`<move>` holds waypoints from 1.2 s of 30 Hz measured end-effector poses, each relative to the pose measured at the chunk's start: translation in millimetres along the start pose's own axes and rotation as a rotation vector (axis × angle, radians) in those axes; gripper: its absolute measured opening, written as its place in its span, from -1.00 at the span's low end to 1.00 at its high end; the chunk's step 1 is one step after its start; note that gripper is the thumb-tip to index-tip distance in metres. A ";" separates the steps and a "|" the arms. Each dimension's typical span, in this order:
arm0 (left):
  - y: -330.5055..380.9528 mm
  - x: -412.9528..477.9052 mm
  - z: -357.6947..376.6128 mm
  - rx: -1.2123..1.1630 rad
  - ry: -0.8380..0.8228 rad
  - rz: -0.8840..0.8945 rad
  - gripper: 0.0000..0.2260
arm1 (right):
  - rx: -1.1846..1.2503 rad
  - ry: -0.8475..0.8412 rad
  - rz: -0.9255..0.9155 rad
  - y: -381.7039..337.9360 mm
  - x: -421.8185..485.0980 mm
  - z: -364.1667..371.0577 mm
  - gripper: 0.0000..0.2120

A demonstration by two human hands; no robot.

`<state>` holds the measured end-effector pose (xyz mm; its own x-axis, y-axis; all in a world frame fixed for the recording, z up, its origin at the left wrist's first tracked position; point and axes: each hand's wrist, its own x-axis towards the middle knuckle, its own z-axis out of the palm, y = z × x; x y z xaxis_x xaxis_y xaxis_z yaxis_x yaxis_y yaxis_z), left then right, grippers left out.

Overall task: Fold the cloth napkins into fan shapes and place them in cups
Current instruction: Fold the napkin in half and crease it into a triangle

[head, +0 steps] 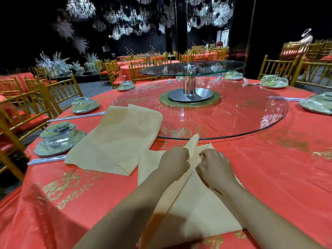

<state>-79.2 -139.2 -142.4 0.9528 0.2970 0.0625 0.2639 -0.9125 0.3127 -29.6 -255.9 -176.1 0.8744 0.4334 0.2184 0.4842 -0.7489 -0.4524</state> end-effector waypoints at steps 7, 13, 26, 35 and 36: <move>18.0 6.0 7.7 0.118 -0.051 0.129 -0.70 | 0.131 0.014 0.010 4.2 0.7 -1.1 -0.60; 17.2 11.6 9.2 0.133 -0.142 0.081 -0.61 | 0.051 0.004 0.012 5.6 3.2 2.4 -0.72; 16.4 22.6 12.7 0.059 -0.132 0.108 -0.66 | -0.089 0.006 -0.029 9.5 5.6 8.1 -0.72; 4.4 30.7 20.6 0.143 -0.082 0.233 -0.58 | 0.016 0.003 0.005 6.5 4.5 3.5 -0.69; 4.9 31.3 20.8 0.158 -0.094 0.228 -0.57 | 0.020 0.010 0.007 6.6 4.0 3.8 -0.69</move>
<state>-45.0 -140.2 -158.6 0.9980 0.0589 0.0233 0.0548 -0.9873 0.1490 -23.0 -257.2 -181.6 0.8780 0.4232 0.2235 0.4775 -0.7419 -0.4707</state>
